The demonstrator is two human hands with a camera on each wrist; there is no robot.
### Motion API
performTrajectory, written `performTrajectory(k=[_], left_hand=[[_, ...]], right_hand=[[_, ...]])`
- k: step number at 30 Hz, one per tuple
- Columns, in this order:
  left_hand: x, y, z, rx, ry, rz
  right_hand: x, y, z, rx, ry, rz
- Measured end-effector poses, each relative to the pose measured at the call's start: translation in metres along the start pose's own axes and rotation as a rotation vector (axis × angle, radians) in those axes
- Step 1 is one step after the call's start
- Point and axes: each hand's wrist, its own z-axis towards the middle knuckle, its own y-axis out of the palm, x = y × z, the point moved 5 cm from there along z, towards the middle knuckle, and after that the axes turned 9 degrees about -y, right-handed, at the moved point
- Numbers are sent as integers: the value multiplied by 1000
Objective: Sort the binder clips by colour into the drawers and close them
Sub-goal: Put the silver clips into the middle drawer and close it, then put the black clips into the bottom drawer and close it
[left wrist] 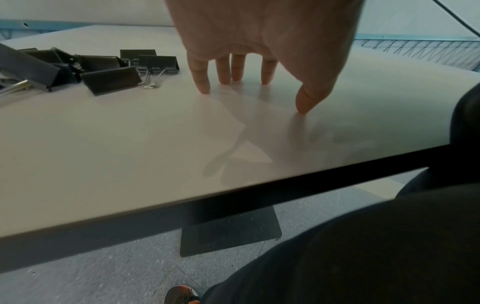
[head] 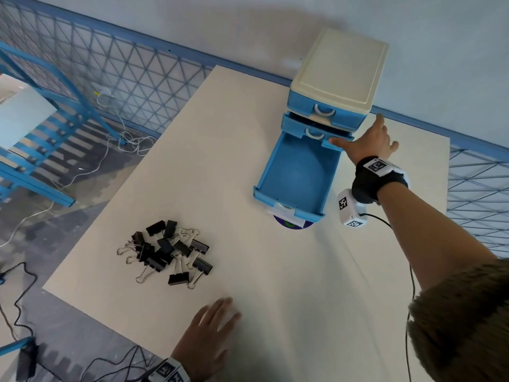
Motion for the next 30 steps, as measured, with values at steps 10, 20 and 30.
performTrajectory(k=[10, 20, 30], left_hand=[[4, -8, 2, 7, 2, 4], [5, -19, 5, -88, -12, 28], [-10, -27, 3, -152, -6, -2]], right_hand=[[13, 3, -14, -14, 52, 94], [22, 11, -164, 131, -113, 393], [-5, 117, -305, -546, -320, 249]])
